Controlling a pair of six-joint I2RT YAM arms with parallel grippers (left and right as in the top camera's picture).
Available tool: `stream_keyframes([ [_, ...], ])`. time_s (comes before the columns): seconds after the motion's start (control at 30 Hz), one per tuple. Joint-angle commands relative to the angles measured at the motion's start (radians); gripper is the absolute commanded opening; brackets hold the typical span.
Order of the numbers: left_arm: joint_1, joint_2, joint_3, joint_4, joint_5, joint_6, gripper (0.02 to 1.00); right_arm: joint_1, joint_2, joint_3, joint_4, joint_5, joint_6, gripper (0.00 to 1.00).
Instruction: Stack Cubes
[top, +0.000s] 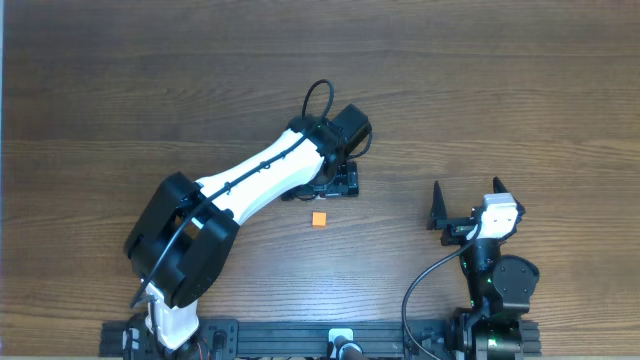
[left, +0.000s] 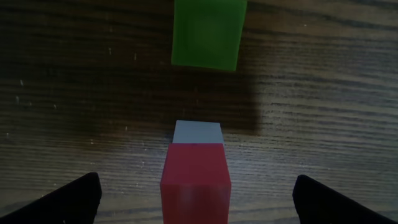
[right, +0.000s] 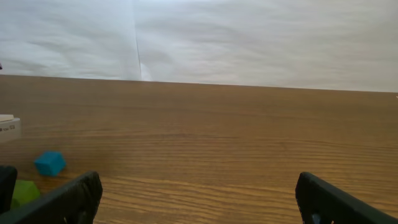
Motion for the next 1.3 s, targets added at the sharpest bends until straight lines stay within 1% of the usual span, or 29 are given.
stream_keyframes([
  [0.03,-0.018,0.001,0.002,-0.006,0.033,0.004,0.998,0.005,-0.011,-0.008,-0.001,0.006,0.007,0.991],
  [0.27,-0.094,-0.112,-0.113,0.003,0.058,-0.082,0.993,0.005,-0.011,-0.008,-0.001,0.006,0.007,0.993],
  [0.37,-0.126,-0.119,-0.148,0.004,0.048,-0.101,0.996,0.005,-0.011,-0.008,-0.001,0.005,0.007,0.991],
  [0.47,-0.142,-0.119,-0.161,0.004,0.03,-0.113,0.972,0.005,-0.011,-0.008,-0.001,0.006,0.007,0.993],
  [0.73,-0.118,-0.118,-0.172,0.004,0.019,-0.127,0.875,0.005,-0.011,-0.008,-0.001,0.006,0.007,0.991],
  [1.1,-0.097,-0.108,-0.221,0.06,0.019,-0.126,0.818,0.005,-0.011,-0.008,-0.001,0.006,0.007,0.991],
  [1.23,-0.097,-0.089,-0.221,0.075,0.024,-0.124,0.759,0.005,-0.011,-0.008,-0.001,0.006,0.007,0.991],
  [1.3,-0.097,-0.082,-0.221,0.081,0.024,-0.124,0.711,0.005,-0.011,-0.008,-0.001,0.005,0.007,0.991],
])
